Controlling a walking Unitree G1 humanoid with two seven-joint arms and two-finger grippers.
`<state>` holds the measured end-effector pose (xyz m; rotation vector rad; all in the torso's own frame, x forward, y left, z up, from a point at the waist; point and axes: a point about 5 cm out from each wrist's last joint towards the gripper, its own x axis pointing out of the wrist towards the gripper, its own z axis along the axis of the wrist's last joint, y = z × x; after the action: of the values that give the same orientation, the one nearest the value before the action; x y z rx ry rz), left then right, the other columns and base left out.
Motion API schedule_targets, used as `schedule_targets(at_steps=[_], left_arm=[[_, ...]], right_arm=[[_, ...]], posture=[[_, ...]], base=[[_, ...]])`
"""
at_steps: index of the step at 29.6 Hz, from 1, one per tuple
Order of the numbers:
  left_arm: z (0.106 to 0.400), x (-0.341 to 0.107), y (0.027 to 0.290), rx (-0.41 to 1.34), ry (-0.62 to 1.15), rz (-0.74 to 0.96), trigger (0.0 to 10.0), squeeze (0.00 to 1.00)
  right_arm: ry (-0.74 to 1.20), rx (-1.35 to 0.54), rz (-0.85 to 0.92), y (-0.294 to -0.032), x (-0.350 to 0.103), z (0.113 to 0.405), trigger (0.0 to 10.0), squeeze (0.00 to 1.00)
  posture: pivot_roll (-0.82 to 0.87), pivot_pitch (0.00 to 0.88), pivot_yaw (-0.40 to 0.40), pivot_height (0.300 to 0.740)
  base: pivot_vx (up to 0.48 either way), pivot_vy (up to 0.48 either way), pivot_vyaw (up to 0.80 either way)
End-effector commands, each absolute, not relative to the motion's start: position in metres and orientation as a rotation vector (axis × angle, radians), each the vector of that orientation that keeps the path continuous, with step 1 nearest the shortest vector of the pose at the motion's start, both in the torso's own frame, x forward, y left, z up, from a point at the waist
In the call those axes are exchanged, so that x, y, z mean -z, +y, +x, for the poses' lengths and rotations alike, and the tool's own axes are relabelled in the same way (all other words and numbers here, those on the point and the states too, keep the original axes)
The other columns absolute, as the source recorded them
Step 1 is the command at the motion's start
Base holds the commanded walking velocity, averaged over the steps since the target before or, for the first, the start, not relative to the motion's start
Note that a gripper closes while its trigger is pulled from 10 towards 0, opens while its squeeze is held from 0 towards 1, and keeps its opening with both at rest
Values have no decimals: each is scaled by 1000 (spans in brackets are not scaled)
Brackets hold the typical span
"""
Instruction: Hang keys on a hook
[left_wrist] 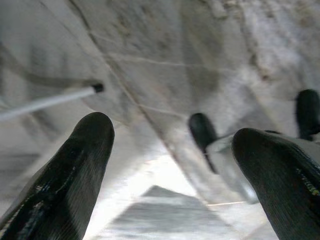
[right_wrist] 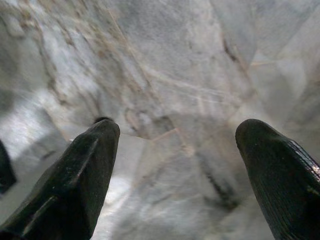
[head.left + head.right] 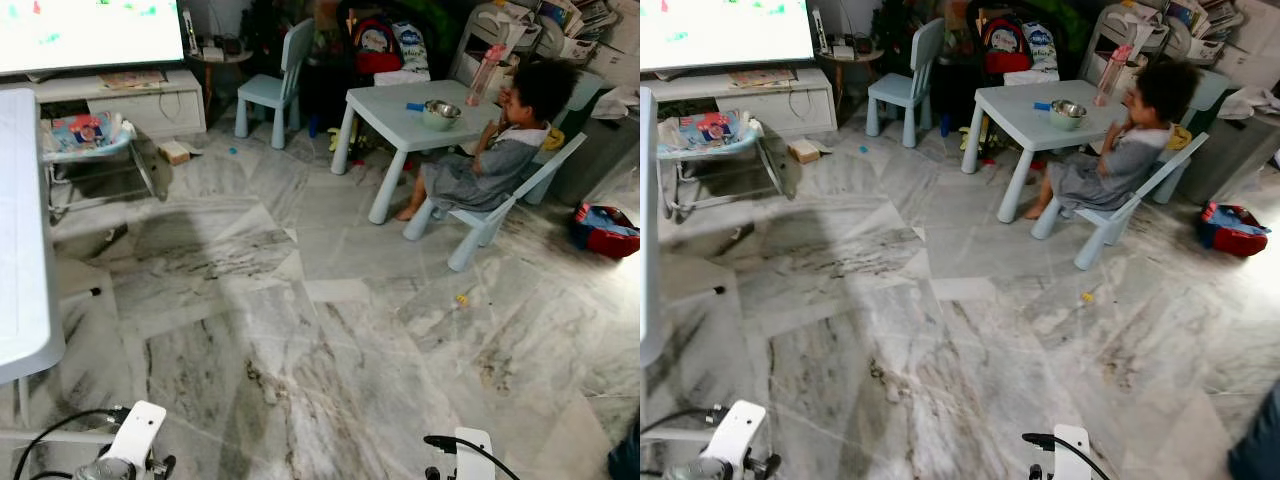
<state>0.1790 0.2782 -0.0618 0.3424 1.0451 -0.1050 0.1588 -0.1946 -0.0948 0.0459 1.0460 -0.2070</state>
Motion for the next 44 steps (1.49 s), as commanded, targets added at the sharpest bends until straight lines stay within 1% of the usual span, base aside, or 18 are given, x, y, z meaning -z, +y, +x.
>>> schedule_targets(at_steps=[1, 4, 7, 10, 13, 17, 20, 23, 27, 29, 33, 34, 35, 36, 37, 38, 39, 44], left_arm=[[182, 58, 286, 101, 1057, 402, 10000, 0], [189, 47, 303, 112, 1069, 517, 10000, 0], [200, 37, 309, 150, 1069, 600, 10000, 0], [203, 33, 313, 156, 1071, 619, 10000, 0], [200, 35, 313, 132, 1088, 533, 10000, 0], [194, 41, 308, 105, 1123, 414, 10000, 0], [189, 46, 305, -6, 1105, 222, 10000, 0], [189, 49, 297, -82, 1020, 17, 10000, 0], [191, 49, 295, -113, 968, -7, 10000, 0], [193, 49, 292, -156, 904, -83, 10000, 0], [197, 47, 287, -123, 831, -129, 10000, 0], [253, 24, 253, -23, 756, -70, 10000, 0], [291, 2, 226, 36, 697, -19, 10000, 0], [318, -20, 205, 84, 640, 32, 10000, 0], [332, -34, 193, 113, 602, 61, 10000, 0], [335, -37, 190, 129, 588, 56, 10000, 0], [337, -39, 188, 139, 580, 51, 10000, 0], [335, -37, 187, 165, 592, -23, 10000, 0]], right_arm=[[1028, 228, 80, -195, 93, 162, 10000, 0], [1021, 220, 155, -180, 95, 162, 10000, 0], [1035, 222, 181, -174, 98, 156, 10000, 0], [1059, 193, 162, -168, 98, 158, 10000, 0], [1071, 175, 143, -168, 98, 158, 10000, 0], [1073, 146, 83, -175, 97, 159, 10000, 0], [1058, 162, 102, -178, 97, 158, 10000, 0], [999, 260, 220, -182, 96, 157, 10000, 0], [949, 242, 201, -184, 94, 161, 10000, 0], [909, 265, 178, -188, 91, 163, 10000, 0], [854, 281, 196, -191, 89, 165, 10000, 0], [834, 264, 174, -192, 87, 167, 10000, 0], [825, 255, 160, -193, 86, 168, 10000, 0], [732, 248, 131, -209, 62, 213, 10000, 0], [656, 246, 115, -221, 38, 247, 10000, 0], [594, 245, 107, -228, 17, 271, 10000, 0], [559, 244, 104, -232, 5, 284, 10000, 0], [517, 234, 100, -231, -2, 291, 10000, 0]], posture=[[99, 0, -91, 740], [123, 0, -16, 740], [130, 0, 46, 740], [121, 0, 54, 740], [105, 0, 35, 740], [100, 0, 1, 740], [97, 0, -15, 740], [106, 9, -56, 740], [104, 4, -71, 740], [97, 0, -80, 740], [95, 0, -89, 740], [90, 0, -98, 740], [88, 0, -98, 740], [87, 0, -98, 740], [85, 0, -102, 740], [84, 0, -104, 740], [84, 0, -106, 740], [76, 0, -113, 740]], base=[[0, 0, 0], [0, 0, 0], [0, 0, 0], [0, 0, 0], [0, 0, 0], [0, 0, 728], [0, 0, 623], [0, 0, 0], [0, 0, 0], [0, 0, 0], [0, 0, 0], [0, 0, 0], [0, 0, 0], [0, 0, 0], [0, 0, 0], [0, 0, 0], [0, 0, 0], [0, 0, 0]])
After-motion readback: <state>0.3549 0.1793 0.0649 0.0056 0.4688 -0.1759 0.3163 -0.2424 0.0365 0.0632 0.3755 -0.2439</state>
